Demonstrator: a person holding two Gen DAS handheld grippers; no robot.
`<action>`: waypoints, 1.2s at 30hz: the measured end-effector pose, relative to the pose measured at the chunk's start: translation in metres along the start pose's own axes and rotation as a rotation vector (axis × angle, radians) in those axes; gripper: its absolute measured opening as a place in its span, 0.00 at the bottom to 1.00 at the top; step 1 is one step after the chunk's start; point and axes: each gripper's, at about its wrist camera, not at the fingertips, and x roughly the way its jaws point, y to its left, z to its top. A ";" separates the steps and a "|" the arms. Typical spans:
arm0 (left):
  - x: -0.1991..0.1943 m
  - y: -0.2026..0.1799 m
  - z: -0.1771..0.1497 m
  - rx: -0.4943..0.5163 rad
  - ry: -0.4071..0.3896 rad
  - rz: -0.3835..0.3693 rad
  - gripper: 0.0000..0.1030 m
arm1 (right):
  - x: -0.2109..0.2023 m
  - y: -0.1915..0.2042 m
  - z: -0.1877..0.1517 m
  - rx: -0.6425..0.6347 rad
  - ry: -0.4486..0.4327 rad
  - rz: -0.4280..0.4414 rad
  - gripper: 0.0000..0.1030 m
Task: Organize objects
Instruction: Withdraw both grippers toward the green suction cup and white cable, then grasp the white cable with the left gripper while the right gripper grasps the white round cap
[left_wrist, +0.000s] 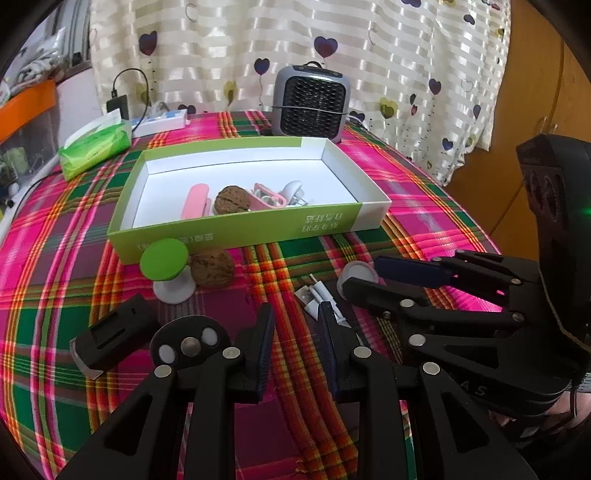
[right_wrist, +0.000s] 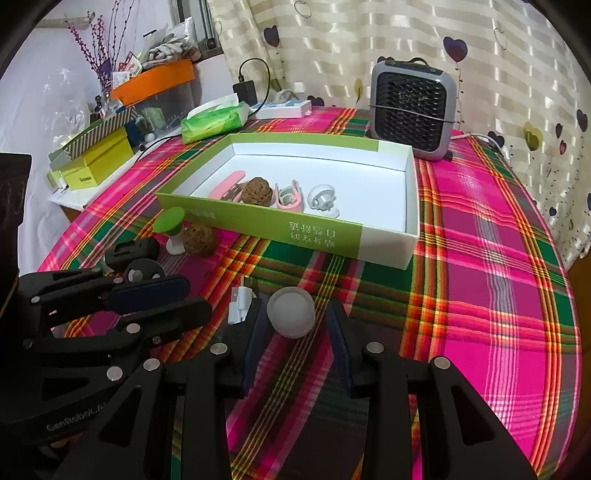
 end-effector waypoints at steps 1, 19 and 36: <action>0.001 0.000 0.000 0.000 0.001 -0.003 0.21 | 0.001 0.000 0.000 -0.002 0.006 0.009 0.34; 0.021 -0.022 0.006 0.004 0.052 -0.023 0.25 | -0.012 -0.024 -0.008 0.023 -0.003 0.005 0.28; 0.033 -0.027 0.014 0.016 0.048 0.014 0.16 | -0.017 -0.034 -0.009 0.047 -0.024 0.018 0.28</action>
